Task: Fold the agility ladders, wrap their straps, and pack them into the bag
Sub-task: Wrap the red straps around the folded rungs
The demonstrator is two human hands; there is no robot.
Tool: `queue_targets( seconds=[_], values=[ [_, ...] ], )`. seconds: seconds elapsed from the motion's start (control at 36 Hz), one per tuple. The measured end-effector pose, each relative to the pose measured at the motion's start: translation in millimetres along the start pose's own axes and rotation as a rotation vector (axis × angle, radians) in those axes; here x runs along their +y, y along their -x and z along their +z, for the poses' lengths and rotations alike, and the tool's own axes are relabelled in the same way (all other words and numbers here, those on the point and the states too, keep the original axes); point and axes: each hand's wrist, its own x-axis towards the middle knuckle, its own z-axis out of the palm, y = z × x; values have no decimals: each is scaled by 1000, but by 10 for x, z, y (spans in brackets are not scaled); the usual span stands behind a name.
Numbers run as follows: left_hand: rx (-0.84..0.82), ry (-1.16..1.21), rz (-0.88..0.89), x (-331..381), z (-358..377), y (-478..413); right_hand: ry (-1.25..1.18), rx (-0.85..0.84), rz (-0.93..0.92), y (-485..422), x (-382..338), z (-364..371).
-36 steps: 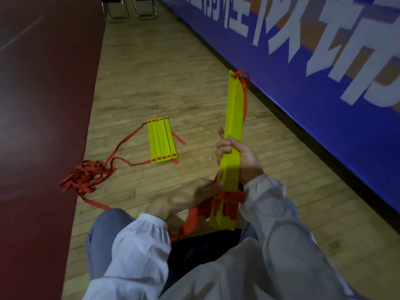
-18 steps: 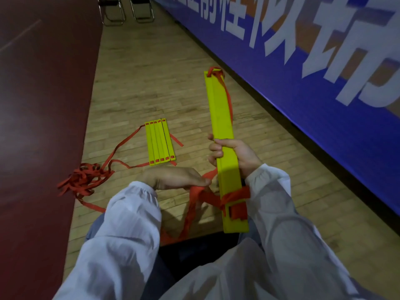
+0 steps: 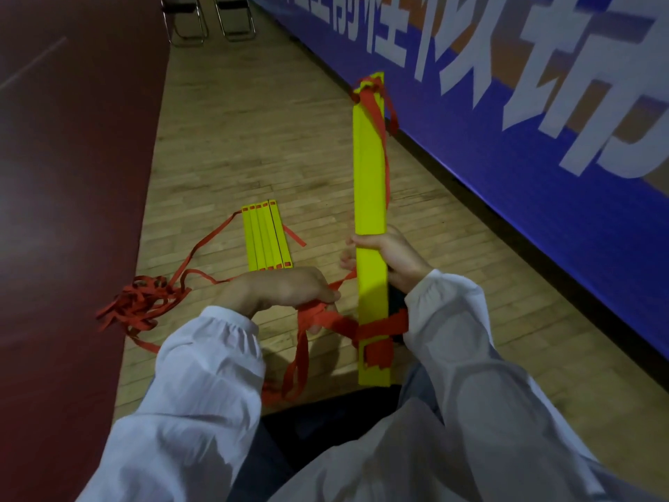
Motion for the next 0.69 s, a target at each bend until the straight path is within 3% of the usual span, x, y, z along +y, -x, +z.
queue_targets(
  seconds=[0.14, 0.31, 0.42, 0.53, 0.69],
  values=[
    [152, 158, 111, -59, 24, 69, -181, -61, 43, -33, -25, -121],
    [19, 411, 219, -162, -40, 77, -140, -33, -80, -36, 102, -200],
    [-51, 533, 237, -220, -62, 29, -101, -15, -66, -24, 69, -170],
    [-60, 449, 152, -123, -58, 22, 66, 91, -93, -34, 79, -137],
    [103, 218, -51, 54, 17, -91, 281, 267, -174, -152, 176, -91]
  ],
)
